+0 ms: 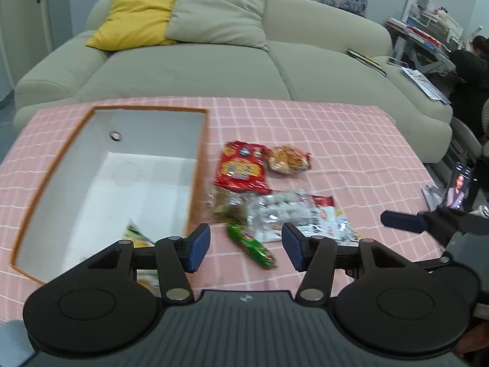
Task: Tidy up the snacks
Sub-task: 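Move the left tool to the green sausage while the right tool reaches the yellow Ameria bag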
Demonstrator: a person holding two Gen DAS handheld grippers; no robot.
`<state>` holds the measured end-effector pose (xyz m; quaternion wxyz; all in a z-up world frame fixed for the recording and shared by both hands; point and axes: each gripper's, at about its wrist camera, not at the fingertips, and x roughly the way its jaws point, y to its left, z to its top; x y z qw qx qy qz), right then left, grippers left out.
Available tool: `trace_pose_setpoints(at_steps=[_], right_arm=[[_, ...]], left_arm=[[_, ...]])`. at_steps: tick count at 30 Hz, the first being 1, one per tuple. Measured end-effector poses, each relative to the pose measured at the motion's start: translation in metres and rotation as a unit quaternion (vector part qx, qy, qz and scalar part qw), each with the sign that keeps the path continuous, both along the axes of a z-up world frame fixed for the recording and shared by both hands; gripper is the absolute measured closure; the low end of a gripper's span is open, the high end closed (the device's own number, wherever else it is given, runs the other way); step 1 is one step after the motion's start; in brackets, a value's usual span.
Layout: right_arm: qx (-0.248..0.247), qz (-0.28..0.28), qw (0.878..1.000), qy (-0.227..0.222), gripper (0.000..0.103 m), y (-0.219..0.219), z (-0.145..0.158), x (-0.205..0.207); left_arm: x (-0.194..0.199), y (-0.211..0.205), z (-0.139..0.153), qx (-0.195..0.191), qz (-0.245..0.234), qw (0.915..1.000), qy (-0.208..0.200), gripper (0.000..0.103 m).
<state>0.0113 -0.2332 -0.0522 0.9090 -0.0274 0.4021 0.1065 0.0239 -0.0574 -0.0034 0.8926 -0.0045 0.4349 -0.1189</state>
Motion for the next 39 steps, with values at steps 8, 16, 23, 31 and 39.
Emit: trace_pose_setpoints(at_steps=[8,16,23,31,39], right_arm=[[0.0,-0.066,0.997,0.043,0.025,-0.041,-0.048,-0.009],[0.002,-0.086,0.994,0.068,0.025,-0.05,-0.073,0.002],[-0.033,-0.068,0.995,0.068,0.025,-0.047,-0.089,0.028],[-0.086,-0.009,0.994,0.073,0.025,-0.041,-0.111,0.053],[-0.084,0.009,0.993,0.078,0.026,-0.047,-0.124,0.071]], left_arm=[[0.0,-0.033,-0.039,0.003,-0.044,0.9983,0.038,0.039],[0.012,-0.035,-0.068,-0.004,-0.021,0.9969,0.076,0.039],[0.039,-0.042,-0.09,0.012,0.018,0.995,0.097,0.04],[0.063,-0.036,-0.117,-0.003,0.065,0.9898,0.127,0.04],[0.075,-0.031,-0.126,0.007,0.085,0.9868,0.138,0.047]])
